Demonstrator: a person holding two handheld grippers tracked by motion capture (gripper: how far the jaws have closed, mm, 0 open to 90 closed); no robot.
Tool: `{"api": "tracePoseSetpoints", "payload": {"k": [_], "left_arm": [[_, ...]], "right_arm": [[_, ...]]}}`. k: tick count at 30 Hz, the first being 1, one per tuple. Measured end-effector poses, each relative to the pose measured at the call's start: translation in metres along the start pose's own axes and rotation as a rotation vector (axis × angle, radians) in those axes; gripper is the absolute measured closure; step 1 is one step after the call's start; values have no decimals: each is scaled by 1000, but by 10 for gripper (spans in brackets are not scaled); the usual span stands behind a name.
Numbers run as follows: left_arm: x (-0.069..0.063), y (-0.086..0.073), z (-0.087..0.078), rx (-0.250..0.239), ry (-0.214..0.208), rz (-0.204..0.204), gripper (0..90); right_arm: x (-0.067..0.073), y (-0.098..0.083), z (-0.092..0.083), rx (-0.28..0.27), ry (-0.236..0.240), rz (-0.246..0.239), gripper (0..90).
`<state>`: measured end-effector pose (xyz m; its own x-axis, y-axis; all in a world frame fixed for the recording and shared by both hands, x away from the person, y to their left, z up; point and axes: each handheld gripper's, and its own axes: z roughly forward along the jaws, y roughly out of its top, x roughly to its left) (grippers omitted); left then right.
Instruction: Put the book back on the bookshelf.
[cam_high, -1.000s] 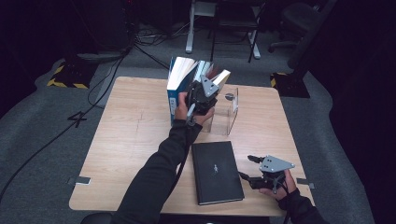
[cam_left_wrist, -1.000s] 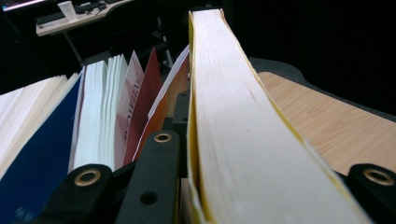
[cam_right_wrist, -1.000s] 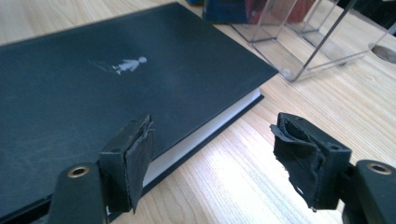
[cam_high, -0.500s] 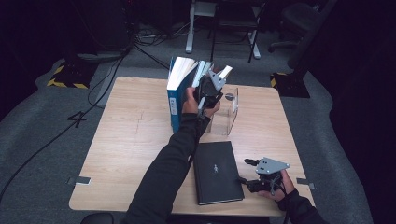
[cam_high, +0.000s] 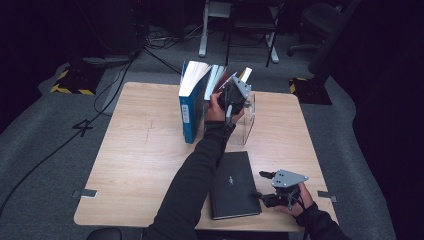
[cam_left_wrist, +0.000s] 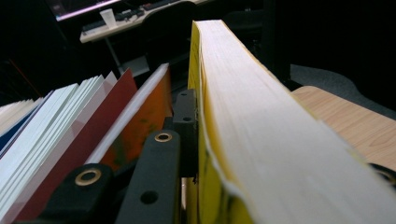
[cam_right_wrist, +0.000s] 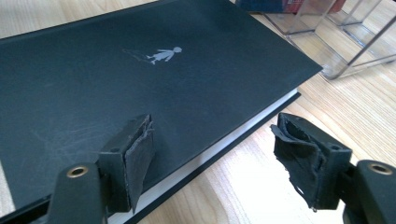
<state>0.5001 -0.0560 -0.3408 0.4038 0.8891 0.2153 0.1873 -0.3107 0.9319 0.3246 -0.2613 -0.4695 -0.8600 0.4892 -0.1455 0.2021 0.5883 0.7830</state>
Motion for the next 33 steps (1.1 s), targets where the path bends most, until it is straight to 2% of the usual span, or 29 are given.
{"api": "tracePoseSetpoints", "payload": {"k": [3, 6, 8, 10, 12, 14, 18, 22, 24, 28, 33], "left_arm": [[4, -2, 1, -3, 0, -24, 743], [5, -5, 2, 19, 34, -29, 743], [3, -9, 1, 7, 48, -38, 732], [-2, -16, 5, 22, 54, -19, 733], [-5, -26, 8, 14, 59, -31, 734], [-3, -32, 7, -12, 50, -54, 733], [-2, -32, 5, -11, 38, -53, 731], [0, -34, -2, -16, -8, -67, 669], [2, -35, -6, -5, -21, -45, 659], [9, -38, -14, -10, -25, -31, 678], [12, -41, -27, -21, -46, 4, 636]], "right_arm": [[0, 0, 0, 0, 2, 1, 287], [0, 0, 0, 1, 0, 0, 288], [1, 1, 1, 3, 1, -1, 290], [1, 2, 1, 2, 4, -7, 293], [2, 3, 2, 4, 1, -12, 295], [4, 3, 2, 4, -1, -18, 298], [4, 3, 2, 3, 0, -18, 297], [4, 3, 2, 2, 4, -18, 298], [3, 3, 1, 4, 5, -17, 298], [4, 3, 0, 10, -7, -32, 306], [3, 3, -1, 12, -9, -29, 307]]}}
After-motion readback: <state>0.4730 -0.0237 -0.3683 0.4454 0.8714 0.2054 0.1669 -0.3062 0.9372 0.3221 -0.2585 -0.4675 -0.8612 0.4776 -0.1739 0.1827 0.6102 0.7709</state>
